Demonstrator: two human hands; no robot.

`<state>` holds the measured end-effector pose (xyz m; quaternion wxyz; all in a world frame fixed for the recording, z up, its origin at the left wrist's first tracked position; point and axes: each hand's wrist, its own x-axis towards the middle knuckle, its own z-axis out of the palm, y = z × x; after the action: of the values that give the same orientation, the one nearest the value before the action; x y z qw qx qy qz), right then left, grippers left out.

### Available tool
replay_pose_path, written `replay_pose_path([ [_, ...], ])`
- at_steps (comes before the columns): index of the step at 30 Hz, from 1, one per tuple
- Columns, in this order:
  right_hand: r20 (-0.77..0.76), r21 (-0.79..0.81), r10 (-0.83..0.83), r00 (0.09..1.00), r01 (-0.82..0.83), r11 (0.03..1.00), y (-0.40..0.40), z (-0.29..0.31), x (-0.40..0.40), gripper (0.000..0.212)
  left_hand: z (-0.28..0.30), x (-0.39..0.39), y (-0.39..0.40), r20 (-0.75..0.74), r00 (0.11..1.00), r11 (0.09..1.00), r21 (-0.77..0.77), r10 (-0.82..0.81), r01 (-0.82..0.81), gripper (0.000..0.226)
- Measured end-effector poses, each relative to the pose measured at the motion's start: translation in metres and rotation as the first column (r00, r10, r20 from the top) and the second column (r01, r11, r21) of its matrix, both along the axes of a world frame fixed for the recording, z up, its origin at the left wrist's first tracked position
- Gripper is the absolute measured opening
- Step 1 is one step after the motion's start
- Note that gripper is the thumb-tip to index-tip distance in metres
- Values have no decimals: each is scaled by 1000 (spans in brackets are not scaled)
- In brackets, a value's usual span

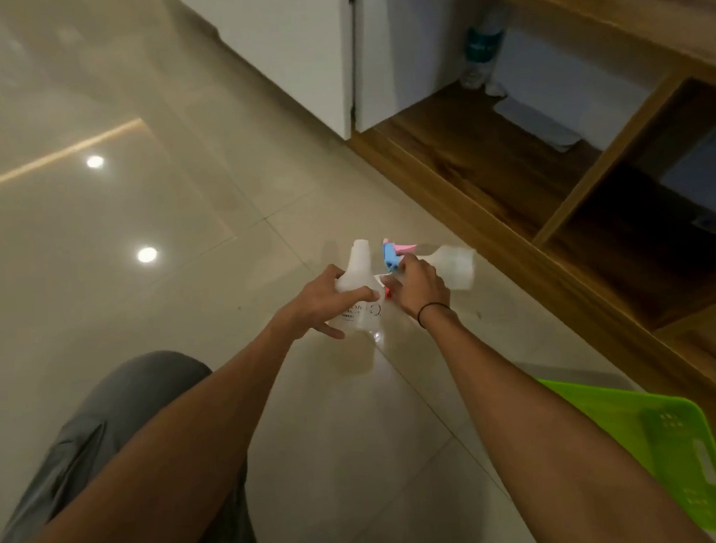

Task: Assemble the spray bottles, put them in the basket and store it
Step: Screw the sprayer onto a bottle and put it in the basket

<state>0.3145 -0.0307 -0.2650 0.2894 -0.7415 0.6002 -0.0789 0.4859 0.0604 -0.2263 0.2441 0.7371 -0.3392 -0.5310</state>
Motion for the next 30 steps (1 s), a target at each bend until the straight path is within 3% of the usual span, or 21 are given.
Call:
replay_pose_path([
  [4, -265, -2, 117, 957, -122, 993, -7, -12, 25, 60, -7, 21, 15, 61, 997, 998, 42, -45, 43, 77],
  [7, -383, -44, 148, 912, -178, 983, -6, -24, 35, 37, -8, 28, 19, 94, 994, 997, 50, -64, 60, 79],
  [10, -395, -34, 150, 906, -178, 983, -3, -31, 39, 32, -6, 25, 18, 118, 989, 995, 51, -86, 80, 83],
  [16, -75, 53, -4, 997, 8, 999, -31, 13, 24, 44, -1, 7, 13, 104, 975, 980, 69, -194, 188, 88],
  [20, 81, 106, 8, 997, -17, 994, -61, 67, 0, 22, 0, -25, 2, 170, 944, 959, 22, -282, 282, 88],
  [22, 105, 52, -21, 994, 15, 999, -65, 93, -12, 27, -1, -39, -2, 182, 928, 943, -6, -326, 332, 86],
  [27, 278, -26, -147, 949, 161, 987, -41, 136, -50, 33, -16, -62, -5, 135, 889, 889, -81, -438, 450, 92],
  [30, 456, 13, -216, 863, 236, 972, -21, 145, -76, 33, -23, -74, -5, 132, 864, 851, -153, -486, 502, 92],
])
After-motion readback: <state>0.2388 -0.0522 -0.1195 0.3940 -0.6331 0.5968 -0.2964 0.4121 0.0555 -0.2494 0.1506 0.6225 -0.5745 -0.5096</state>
